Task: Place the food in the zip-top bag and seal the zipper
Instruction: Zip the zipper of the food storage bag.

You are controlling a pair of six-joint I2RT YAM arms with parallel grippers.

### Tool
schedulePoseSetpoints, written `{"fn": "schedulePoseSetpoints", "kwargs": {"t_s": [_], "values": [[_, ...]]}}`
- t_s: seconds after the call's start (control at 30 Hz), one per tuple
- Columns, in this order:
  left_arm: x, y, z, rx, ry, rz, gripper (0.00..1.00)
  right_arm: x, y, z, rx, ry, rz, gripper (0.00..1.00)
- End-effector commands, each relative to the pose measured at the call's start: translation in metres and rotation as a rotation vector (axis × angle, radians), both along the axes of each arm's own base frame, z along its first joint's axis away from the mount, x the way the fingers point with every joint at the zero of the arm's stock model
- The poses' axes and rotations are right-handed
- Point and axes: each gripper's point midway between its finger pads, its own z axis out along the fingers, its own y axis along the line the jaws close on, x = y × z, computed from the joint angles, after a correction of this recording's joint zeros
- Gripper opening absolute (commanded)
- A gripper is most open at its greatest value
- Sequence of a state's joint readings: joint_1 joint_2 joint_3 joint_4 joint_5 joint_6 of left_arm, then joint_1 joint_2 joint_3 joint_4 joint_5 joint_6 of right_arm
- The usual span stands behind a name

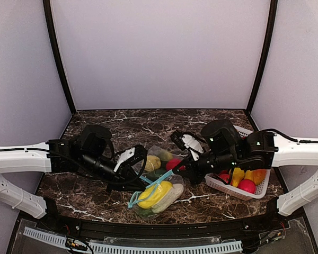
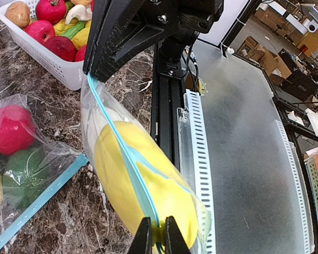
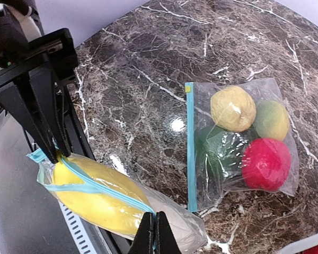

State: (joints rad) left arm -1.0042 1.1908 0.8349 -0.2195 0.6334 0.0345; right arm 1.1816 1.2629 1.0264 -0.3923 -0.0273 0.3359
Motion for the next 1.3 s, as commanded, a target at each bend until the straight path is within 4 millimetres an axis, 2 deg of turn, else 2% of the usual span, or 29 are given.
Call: {"fn": "schedulePoseSetpoints", "kwargs": {"t_s": [0.0, 0.27, 0.43, 0.53, 0.6, 0.67, 0.7, 0.8, 0.83, 0.9, 1.03, 1.27], "values": [[-0.019, 0.020, -0.021, 0.091, 0.067, -0.033, 0.01, 0.038, -0.029, 0.017, -0.037, -0.075, -0.200, 0.00], [-0.019, 0.024, -0.028, 0.118, 0.071, -0.021, 0.01, 0.058, -0.059, 0.005, -0.126, -0.075, -0.361, 0.00], [-0.018, 0.028, -0.031, 0.136, 0.063, -0.005, 0.01, 0.063, -0.071, 0.002, -0.140, -0.071, -0.410, 0.00], [-0.018, 0.026, -0.026, 0.120, 0.068, -0.005, 0.01, 0.049, -0.049, 0.010, -0.062, -0.068, -0.262, 0.00], [-0.022, 0.022, -0.017, 0.090, 0.087, -0.027, 0.01, 0.026, -0.024, 0.020, 0.041, -0.034, -0.085, 0.02], [-0.027, 0.017, -0.005, 0.060, 0.115, -0.058, 0.01, 0.005, -0.004, 0.031, 0.125, -0.022, 0.059, 0.15], [-0.027, 0.014, 0.001, 0.046, 0.120, -0.071, 0.01, -0.004, 0.004, 0.035, 0.154, -0.020, 0.115, 0.28], [-0.035, 0.009, 0.018, 0.004, 0.154, -0.129, 0.01, -0.025, 0.025, 0.045, 0.208, -0.023, 0.252, 0.56], [-0.037, 0.008, 0.019, 0.005, 0.162, -0.137, 0.01, -0.031, 0.032, 0.047, 0.218, -0.021, 0.292, 0.63], [-0.039, 0.008, 0.025, -0.005, 0.165, -0.157, 0.01, -0.042, 0.045, 0.049, 0.239, -0.015, 0.365, 0.73], [-0.040, 0.006, 0.029, -0.007, 0.167, -0.166, 0.01, -0.055, 0.064, 0.040, 0.237, -0.002, 0.419, 0.79], [-0.040, 0.005, 0.032, -0.018, 0.179, -0.164, 0.01, -0.078, 0.077, 0.029, 0.263, 0.012, 0.465, 0.85]]}}
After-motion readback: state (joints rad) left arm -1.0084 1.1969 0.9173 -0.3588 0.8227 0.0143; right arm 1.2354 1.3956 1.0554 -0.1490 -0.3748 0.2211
